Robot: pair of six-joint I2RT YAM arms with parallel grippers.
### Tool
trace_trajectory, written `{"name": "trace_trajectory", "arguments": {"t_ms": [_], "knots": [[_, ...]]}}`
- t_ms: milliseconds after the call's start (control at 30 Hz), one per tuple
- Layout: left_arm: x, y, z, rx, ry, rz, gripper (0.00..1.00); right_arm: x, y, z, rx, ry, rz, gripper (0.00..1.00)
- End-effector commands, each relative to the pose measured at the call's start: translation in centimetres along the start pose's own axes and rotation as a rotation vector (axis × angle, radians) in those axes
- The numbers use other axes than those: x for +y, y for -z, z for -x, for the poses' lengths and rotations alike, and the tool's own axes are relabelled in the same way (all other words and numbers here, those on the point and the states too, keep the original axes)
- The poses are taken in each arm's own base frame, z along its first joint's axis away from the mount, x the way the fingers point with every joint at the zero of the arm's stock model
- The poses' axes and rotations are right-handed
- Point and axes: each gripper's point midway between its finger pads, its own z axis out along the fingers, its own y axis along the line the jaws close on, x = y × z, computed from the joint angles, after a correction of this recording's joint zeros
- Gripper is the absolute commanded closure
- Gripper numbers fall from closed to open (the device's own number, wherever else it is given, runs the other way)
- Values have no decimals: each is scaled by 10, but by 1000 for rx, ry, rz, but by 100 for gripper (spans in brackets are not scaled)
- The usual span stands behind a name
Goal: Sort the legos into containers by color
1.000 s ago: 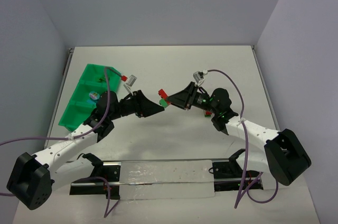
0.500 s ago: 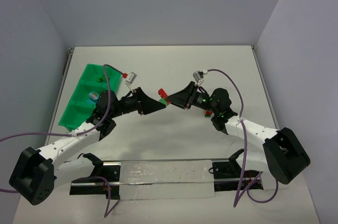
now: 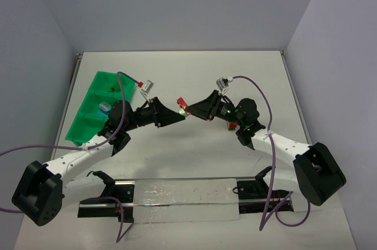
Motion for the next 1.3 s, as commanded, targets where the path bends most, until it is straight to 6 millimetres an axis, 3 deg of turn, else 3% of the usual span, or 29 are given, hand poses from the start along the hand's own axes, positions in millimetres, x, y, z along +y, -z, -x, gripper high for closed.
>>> {"name": "trace_trajectory", "arguments": {"t_ms": [0, 433, 500, 633, 700, 767, 900, 1167, 1267], "knots": [[-20, -2, 10, -31, -66, -68, 98, 1, 3, -6, 20, 13, 18, 97], [1, 20, 28, -154, -61, 54, 100, -14, 35, 22, -76, 37, -35, 97], [15, 24, 32, -158, -55, 132, 100, -18, 37, 24, -82, 51, -61, 97], [48, 50, 85, -293, -60, 424, 100, -46, 45, 32, -117, 75, -273, 97], [88, 87, 106, -349, 31, 682, 100, -56, 53, 37, -130, 159, -356, 97], [113, 118, 135, -423, 71, 871, 100, -52, 59, 43, -153, 216, -402, 97], [145, 167, 179, -535, 71, 1212, 100, -56, 68, 44, -159, 251, -460, 97], [179, 204, 234, -653, 89, 1427, 100, -63, 72, 40, -150, 256, -480, 97], [203, 217, 241, -636, 115, 1526, 100, -66, 74, 40, -145, 262, -499, 97]]}}
